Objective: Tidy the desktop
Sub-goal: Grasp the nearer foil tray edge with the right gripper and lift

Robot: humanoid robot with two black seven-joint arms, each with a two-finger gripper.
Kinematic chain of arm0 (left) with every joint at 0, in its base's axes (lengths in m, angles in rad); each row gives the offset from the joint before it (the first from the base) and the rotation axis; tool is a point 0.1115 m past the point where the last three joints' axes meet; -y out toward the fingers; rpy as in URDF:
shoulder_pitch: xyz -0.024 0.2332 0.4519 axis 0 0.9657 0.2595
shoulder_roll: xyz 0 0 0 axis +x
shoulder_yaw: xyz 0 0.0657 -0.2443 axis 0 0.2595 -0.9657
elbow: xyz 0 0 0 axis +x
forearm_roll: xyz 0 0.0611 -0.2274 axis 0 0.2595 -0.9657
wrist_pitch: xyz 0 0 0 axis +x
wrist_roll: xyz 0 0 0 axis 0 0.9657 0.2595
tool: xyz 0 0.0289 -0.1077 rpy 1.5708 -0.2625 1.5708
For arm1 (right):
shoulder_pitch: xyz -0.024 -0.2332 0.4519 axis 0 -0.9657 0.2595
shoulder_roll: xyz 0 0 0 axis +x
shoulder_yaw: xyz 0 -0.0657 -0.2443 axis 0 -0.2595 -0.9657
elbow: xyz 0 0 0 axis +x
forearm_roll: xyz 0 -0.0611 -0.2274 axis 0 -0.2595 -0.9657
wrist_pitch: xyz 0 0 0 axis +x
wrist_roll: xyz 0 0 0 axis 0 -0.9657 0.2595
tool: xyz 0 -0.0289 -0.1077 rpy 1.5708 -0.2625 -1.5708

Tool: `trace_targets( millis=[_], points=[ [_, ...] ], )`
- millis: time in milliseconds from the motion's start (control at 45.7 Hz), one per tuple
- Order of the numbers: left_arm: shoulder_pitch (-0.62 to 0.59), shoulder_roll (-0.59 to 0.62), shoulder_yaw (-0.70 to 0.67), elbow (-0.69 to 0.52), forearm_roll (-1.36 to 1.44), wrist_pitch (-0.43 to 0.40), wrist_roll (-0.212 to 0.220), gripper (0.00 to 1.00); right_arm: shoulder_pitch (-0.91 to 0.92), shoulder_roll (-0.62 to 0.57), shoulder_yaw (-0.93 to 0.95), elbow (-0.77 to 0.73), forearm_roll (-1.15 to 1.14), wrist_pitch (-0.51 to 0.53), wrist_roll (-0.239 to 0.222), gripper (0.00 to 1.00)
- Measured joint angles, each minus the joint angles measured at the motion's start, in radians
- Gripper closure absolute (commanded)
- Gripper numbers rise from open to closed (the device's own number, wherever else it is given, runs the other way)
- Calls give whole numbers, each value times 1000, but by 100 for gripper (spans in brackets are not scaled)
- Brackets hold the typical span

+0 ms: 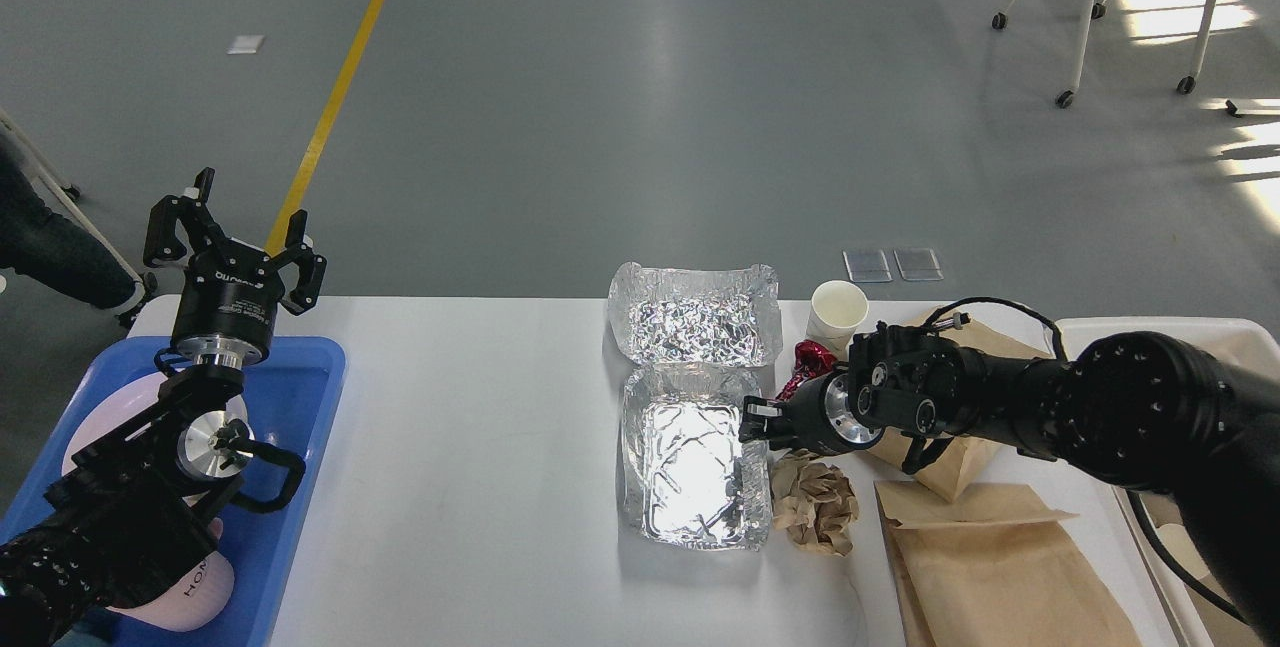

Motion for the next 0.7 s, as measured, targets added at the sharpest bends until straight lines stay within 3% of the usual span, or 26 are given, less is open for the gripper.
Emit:
trace_targets(
  millis=[525,701],
  points=[
    [0,0,0,0,1,0,0,3,93,-13,30,82,1,84,5,100],
    [0,0,0,0,0,0,0,3,243,-132,94,154,2,165,6,100]
  ],
)
